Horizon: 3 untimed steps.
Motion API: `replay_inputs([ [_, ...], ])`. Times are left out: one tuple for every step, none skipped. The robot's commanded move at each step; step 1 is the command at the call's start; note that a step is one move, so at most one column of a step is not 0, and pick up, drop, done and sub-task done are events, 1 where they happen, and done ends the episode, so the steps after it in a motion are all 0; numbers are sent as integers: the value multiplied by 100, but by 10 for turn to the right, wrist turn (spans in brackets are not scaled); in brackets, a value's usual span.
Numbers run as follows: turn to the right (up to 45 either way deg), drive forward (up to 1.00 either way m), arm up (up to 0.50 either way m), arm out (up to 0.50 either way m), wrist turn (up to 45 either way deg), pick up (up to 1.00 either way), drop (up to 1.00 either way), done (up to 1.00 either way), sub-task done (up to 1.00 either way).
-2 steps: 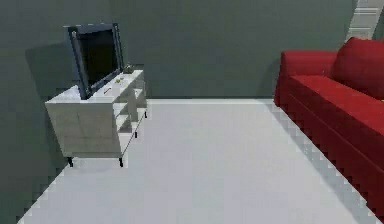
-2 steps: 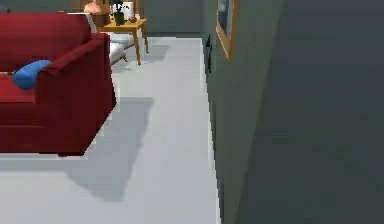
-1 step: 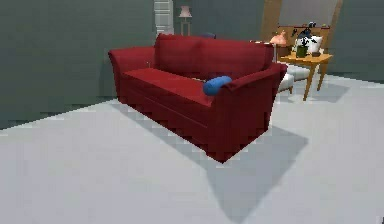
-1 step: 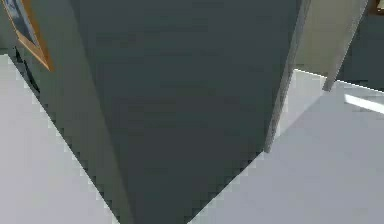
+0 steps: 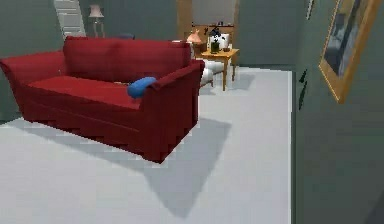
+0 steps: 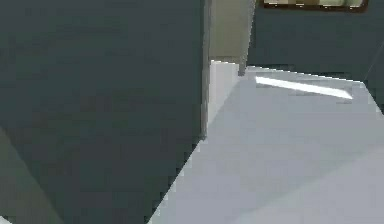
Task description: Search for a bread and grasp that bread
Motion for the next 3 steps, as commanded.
replay_inputs([
  [0, 40, 0, 0, 0, 0, 0, 0, 0],
  [-180, 0, 0, 0, 0, 0, 0, 0, 0],
  [0, 10, 0, 0, 0, 0, 0, 0, 0],
])
